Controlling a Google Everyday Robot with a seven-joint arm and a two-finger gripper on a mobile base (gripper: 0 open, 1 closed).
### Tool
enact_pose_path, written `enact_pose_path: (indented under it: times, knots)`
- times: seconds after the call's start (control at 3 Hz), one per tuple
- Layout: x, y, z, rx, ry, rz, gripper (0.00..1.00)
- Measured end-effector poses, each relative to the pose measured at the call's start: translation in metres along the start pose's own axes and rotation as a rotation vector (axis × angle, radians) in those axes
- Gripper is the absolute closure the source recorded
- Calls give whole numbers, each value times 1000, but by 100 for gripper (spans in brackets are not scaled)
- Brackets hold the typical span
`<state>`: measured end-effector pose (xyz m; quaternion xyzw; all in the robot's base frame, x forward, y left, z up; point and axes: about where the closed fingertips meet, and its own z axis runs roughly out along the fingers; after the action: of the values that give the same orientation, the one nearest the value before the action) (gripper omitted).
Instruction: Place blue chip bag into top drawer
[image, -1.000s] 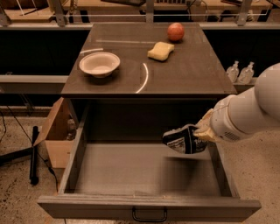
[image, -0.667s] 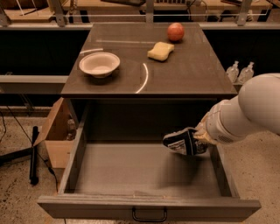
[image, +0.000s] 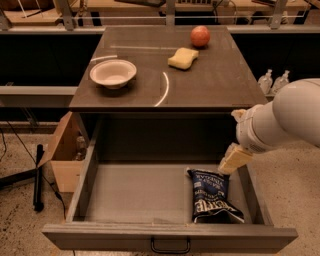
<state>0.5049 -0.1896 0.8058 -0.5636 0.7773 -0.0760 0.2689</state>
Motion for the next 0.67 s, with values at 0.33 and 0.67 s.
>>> enact_pose_path:
  times: [0.33, 0.67]
  knots:
    - [11, -48, -44, 180, -34, 99, 16]
    - [22, -100, -101, 407, -39, 173, 40]
